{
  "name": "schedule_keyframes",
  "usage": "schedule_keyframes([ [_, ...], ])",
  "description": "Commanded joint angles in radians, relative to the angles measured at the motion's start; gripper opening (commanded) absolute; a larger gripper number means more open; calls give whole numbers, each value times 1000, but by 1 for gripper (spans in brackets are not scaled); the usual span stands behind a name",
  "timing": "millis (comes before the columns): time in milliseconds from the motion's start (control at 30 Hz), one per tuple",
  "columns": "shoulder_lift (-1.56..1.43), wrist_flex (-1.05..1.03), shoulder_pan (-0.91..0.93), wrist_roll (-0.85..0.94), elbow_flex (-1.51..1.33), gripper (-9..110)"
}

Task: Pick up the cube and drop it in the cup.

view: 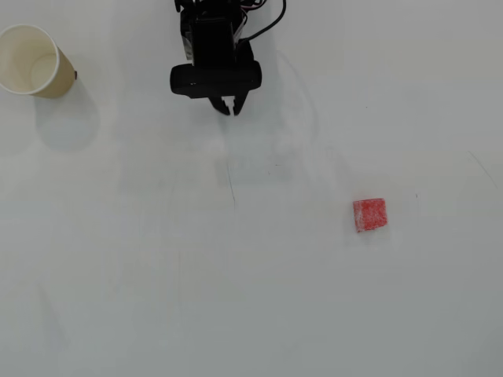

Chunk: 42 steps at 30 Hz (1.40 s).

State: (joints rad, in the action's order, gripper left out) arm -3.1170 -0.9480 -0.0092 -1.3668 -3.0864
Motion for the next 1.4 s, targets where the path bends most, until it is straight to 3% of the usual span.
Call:
schedule_keyframes([
  [0, -20, 153, 20, 2, -37, 0],
  [467, -21, 575, 14, 6, -37, 0],
  [1367, -21, 531, -288, 8, -37, 0],
])
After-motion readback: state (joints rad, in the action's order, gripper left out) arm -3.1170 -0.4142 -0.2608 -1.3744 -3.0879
